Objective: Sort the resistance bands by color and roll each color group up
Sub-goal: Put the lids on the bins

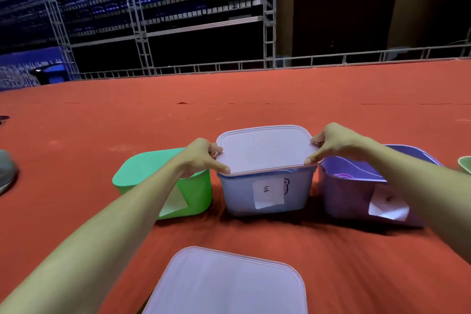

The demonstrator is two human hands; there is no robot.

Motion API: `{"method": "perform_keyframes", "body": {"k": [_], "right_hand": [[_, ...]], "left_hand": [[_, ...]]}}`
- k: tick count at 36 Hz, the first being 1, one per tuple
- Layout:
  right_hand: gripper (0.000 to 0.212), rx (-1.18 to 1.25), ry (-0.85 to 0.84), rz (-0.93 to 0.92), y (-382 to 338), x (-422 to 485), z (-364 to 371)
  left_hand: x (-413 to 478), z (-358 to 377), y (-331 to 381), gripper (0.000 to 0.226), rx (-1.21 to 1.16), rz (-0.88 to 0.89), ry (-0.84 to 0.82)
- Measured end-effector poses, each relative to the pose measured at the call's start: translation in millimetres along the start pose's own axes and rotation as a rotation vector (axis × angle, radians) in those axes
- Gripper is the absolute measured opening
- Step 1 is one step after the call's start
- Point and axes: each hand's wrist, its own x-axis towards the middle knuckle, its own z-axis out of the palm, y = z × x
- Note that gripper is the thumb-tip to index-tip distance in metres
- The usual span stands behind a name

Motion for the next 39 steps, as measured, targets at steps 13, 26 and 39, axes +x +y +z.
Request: {"method": "perform_keyframes", "body": {"k": [13, 26, 39], "right_hand": [[0.06, 0.006, -0.096, 0.034, 16, 26, 18], [0.05, -0.197, -0.149, 0.073, 7, 32, 10], [0.082, -0.402, -0.244, 0.049, 3, 57, 7]], "left_hand": [[16, 2, -13, 0.032, 0.091, -0.072, -0.078], [22, -3, -8, 0.053, 0.313, -0.018, -0.168], [45, -8, 1, 0.1, 0.814, -0.047, -0.263]]}}
